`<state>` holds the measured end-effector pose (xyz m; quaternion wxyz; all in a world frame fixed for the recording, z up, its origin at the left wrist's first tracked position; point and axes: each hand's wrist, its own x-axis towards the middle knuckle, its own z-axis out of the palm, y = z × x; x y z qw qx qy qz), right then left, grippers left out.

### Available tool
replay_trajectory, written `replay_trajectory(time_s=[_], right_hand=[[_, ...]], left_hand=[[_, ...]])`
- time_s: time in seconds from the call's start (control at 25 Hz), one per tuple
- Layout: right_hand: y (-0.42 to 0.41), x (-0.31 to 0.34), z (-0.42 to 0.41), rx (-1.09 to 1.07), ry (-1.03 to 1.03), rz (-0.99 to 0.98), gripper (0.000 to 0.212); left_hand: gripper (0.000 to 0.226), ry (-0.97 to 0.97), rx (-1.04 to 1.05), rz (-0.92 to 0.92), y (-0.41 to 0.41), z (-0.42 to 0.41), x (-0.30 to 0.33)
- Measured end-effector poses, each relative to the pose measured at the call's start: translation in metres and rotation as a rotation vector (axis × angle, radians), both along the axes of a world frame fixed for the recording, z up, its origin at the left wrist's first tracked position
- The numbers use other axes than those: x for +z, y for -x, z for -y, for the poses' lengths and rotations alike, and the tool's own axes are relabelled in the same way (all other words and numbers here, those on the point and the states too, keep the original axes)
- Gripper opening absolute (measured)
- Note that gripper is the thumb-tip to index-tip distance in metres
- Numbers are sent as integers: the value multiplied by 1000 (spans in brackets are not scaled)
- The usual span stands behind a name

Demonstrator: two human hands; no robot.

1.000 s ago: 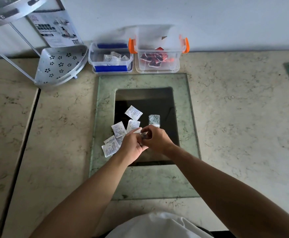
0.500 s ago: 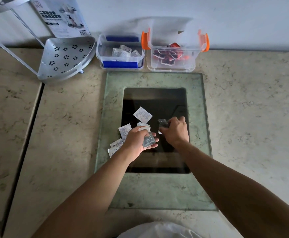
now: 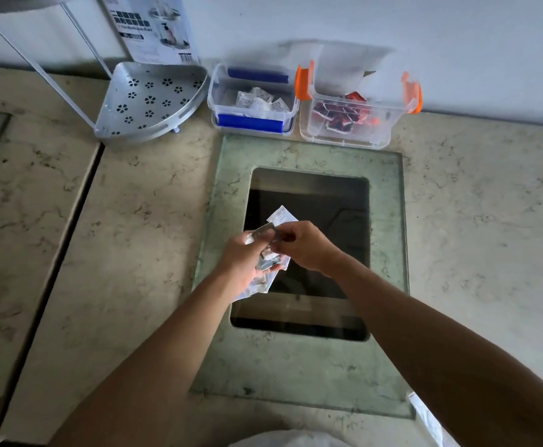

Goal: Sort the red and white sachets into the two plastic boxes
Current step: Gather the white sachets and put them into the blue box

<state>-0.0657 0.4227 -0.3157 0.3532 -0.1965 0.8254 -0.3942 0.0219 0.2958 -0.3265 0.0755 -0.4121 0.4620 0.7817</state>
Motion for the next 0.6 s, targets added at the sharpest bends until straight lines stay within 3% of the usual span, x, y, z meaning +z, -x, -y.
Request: replay_trajectory(time_s=[0.12, 0.2, 0.32, 0.44, 0.6], right_hand=[[6, -11, 13, -168, -56, -112, 29], [7, -23, 15, -256, -250, -280, 39], [6, -34, 18, -227, -409, -338, 36], [5, -24, 26, -280, -207, -273, 16], [-20, 3, 34, -131, 24, -324, 18]], left_hand=[[23, -61, 124, -35, -11, 14, -5], [16, -90, 177, -22, -16, 21, -4], [27, -101, 210, -10, -24, 27, -2], [25, -92, 242, 23, -27, 32, -4], [7, -111, 263, 37, -22, 24, 2]])
